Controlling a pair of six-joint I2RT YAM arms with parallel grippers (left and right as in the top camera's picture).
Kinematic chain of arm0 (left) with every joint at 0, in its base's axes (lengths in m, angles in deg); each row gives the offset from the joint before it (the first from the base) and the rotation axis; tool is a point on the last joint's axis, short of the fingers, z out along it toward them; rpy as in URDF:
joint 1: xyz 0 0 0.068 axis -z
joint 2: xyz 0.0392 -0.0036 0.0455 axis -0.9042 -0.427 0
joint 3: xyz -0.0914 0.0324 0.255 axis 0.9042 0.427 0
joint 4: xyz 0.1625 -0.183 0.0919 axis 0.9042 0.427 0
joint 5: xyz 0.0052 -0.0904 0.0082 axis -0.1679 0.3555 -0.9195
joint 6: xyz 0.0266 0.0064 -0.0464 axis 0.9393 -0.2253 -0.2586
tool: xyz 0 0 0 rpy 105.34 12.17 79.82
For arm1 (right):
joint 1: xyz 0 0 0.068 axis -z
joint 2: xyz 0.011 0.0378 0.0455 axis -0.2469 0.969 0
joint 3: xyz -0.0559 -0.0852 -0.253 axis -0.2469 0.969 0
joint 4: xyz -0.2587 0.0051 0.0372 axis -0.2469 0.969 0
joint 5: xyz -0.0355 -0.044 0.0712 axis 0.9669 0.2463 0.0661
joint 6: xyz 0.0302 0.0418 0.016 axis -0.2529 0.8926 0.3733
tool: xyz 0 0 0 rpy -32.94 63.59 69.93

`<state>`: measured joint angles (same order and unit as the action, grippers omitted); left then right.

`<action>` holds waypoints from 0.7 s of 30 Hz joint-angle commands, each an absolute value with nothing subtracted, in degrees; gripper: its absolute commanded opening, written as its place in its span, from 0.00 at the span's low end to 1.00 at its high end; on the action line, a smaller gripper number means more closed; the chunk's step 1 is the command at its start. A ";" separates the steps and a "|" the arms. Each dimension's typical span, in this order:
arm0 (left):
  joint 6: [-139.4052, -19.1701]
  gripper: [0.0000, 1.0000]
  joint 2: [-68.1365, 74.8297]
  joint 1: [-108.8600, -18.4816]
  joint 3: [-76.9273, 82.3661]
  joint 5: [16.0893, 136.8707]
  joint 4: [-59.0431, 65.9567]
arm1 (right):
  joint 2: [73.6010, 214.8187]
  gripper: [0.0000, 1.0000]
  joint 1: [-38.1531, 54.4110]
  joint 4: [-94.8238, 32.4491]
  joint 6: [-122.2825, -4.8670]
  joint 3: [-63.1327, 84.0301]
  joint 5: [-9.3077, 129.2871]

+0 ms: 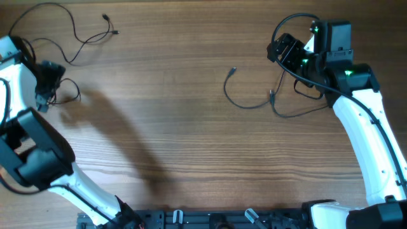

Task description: Untangle cables

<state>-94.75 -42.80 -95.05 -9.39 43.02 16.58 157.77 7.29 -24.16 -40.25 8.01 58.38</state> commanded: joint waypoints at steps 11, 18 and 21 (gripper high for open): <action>-94.93 0.74 -50.87 -98.50 -8.47 47.76 9.65 | 158.43 1.00 7.40 -25.19 -39.82 7.92 57.42; -94.90 0.69 -50.87 -98.50 -8.49 52.63 3.14 | 158.43 1.00 7.40 -25.01 -39.84 7.92 57.42; -94.88 0.71 -50.76 -98.50 -8.80 52.74 3.66 | 158.43 1.00 7.40 -24.82 -39.86 7.92 57.42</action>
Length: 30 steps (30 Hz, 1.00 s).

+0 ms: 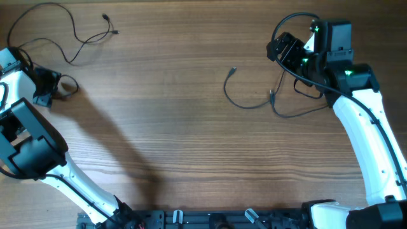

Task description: Untangle cables

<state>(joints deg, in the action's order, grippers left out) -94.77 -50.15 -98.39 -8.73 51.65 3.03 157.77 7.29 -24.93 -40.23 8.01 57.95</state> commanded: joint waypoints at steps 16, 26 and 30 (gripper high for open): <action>-94.23 1.00 -18.48 -81.06 -9.02 74.10 10.81 | 158.41 1.00 7.42 -24.93 -39.95 7.92 57.55; -71.04 0.92 -33.56 -47.42 -8.41 68.31 14.02 | 159.28 1.00 9.67 -16.69 -37.83 7.92 77.01; -56.04 0.93 -39.26 -37.76 -8.41 67.63 10.02 | 159.26 1.00 10.98 -17.14 -38.53 7.92 70.49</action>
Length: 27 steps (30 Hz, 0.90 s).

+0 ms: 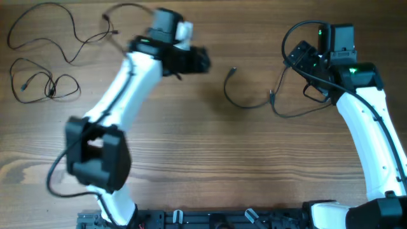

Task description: Untangle cables

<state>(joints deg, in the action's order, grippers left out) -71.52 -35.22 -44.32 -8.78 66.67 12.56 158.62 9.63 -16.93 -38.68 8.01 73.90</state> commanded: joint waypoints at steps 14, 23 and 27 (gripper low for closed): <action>-32.92 0.88 -50.69 -21.32 -8.41 63.72 4.23 | 159.26 1.00 22.26 -15.00 -46.00 7.92 57.77; -32.94 0.30 -55.42 -21.50 -8.41 54.93 2.37 | 159.26 1.00 22.19 -13.93 -45.98 7.92 56.28; -32.94 0.04 -55.42 -21.50 -8.41 50.69 2.70 | 159.26 1.00 22.19 -13.67 -45.96 7.92 56.26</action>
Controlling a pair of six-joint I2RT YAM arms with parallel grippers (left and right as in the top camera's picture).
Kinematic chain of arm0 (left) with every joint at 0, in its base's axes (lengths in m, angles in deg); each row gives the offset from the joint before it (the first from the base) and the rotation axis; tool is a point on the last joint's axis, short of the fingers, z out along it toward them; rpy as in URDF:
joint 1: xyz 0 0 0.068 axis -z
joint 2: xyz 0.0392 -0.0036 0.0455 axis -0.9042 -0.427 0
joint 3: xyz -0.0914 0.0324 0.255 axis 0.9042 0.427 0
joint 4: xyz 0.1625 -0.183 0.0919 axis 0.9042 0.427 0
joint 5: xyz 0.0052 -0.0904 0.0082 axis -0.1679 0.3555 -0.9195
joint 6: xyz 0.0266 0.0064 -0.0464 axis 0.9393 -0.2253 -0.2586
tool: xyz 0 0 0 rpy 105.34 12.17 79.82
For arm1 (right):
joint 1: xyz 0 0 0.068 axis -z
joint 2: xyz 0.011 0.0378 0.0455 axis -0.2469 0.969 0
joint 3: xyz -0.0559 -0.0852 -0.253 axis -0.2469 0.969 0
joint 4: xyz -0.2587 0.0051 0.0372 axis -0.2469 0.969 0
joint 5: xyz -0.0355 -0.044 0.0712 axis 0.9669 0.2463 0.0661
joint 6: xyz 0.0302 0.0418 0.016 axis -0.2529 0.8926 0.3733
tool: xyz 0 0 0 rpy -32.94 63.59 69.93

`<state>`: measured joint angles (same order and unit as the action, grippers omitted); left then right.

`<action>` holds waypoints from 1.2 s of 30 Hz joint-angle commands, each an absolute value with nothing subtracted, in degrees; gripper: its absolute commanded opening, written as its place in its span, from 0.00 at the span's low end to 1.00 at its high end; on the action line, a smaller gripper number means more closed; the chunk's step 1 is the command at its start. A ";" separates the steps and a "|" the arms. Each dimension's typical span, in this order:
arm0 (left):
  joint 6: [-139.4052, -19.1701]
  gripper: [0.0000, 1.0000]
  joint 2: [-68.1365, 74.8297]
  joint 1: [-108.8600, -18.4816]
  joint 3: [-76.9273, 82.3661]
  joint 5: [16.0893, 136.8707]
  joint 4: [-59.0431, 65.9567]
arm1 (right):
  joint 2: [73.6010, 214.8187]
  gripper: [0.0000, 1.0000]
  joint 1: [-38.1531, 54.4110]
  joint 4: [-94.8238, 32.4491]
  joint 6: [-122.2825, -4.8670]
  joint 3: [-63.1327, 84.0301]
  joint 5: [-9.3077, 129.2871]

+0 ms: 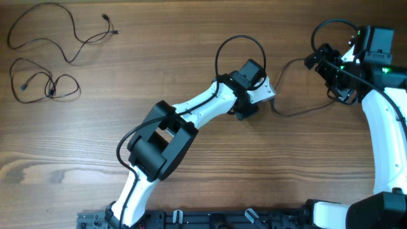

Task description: Untangle cables

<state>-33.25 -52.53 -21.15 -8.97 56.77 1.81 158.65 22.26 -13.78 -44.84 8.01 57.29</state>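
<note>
A black cable (299, 111) lies on the table at the centre right. One strand climbs from near my left gripper (244, 111) up to my right gripper (320, 58), which looks shut on it at the far right. My left gripper reaches down onto the cable's left part, which is covered by the wrist, so its fingers cannot be made out. Two other black cables lie apart at the far left: a long loose one (70, 35) and a coiled one (46, 86).
The left arm (191, 111) stretches diagonally from the front edge across the middle of the table. The right arm (385, 127) runs along the right edge. A dark rail (210, 219) runs along the front edge.
My left gripper was at the upper middle, left of the cable's free end, and is now down on the cable's left part. My right gripper has moved right and the strand follows it.
My left gripper was at the far left by the coiled cable in the first two moments. It then stood at the upper middle, with the coiled cable lying free. Now it is on the centre-right cable. My right gripper stayed at that cable's upper end, shifting right.
</note>
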 commanded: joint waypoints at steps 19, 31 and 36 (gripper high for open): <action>-92.15 0.04 -14.43 -56.75 -8.54 102.47 -21.27 | 159.26 1.00 22.19 -14.04 -45.76 7.92 55.56; -89.59 0.61 -12.16 -62.98 -8.52 56.77 8.21 | 166.32 1.00 14.26 -4.42 -39.01 7.95 71.41; -89.59 0.84 -13.95 -62.98 -8.52 53.88 11.95 | 169.73 1.00 16.69 -3.18 -32.01 14.77 77.03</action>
<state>-90.29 -13.54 -62.65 -8.62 59.80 12.14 168.79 14.81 -0.18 -35.60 10.28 73.38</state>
